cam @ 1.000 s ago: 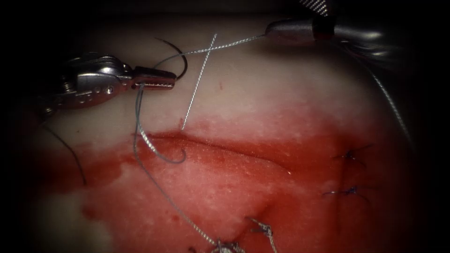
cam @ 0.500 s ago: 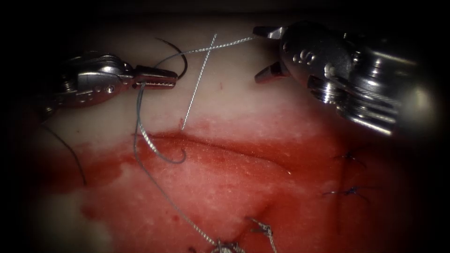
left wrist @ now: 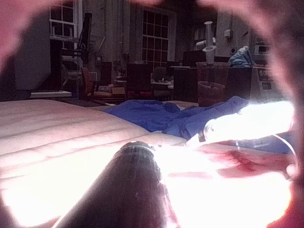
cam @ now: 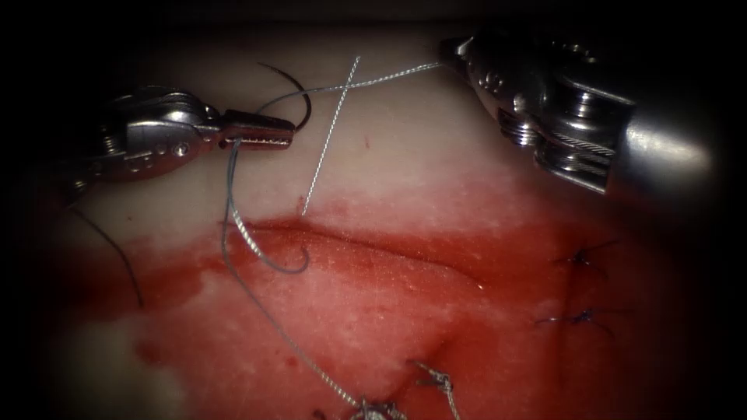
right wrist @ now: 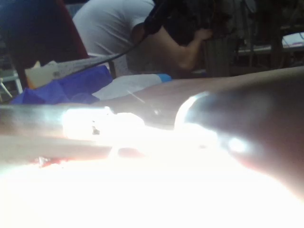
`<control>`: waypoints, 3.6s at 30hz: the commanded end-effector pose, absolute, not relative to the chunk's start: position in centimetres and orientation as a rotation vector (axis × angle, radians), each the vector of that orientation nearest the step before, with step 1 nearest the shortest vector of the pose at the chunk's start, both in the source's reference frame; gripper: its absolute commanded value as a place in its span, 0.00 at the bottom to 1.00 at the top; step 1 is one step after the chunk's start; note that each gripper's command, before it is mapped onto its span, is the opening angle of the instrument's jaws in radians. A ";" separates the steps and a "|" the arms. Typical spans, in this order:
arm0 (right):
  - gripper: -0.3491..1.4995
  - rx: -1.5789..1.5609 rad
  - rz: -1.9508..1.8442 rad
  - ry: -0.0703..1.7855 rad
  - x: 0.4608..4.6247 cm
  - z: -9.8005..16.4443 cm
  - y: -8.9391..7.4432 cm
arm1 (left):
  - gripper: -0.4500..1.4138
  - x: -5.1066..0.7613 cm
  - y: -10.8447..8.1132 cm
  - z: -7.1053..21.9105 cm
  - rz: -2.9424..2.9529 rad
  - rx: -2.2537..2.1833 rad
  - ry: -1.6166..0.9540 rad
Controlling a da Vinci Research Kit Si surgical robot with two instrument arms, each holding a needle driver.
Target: Wound Closure
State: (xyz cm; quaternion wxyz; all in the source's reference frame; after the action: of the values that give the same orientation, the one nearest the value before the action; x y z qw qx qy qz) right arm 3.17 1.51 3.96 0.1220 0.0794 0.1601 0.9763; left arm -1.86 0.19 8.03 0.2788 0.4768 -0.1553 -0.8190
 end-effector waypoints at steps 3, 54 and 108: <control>0.48 0.212 2.930 0.473 3.22 3.9 1.6 | 0.00 -1.86 0.3 7.9 -2.195 1.281 -0.434; 0.29 0.487 3.031 0.279 3.19 3.9 1.4 | 0.05 -1.88 0.3 7.9 -2.198 1.302 -0.460; 0.00 1.718 2.675 -0.426 3.18 3.8 1.4 | 0.71 -1.91 0.5 8.2 -2.115 2.614 -0.278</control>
State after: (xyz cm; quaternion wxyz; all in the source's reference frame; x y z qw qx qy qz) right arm 3.11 1.24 3.92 -0.0330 0.5320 -0.1366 0.8350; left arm -1.91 0.33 8.29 -0.1171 0.7710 -0.0753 -0.6215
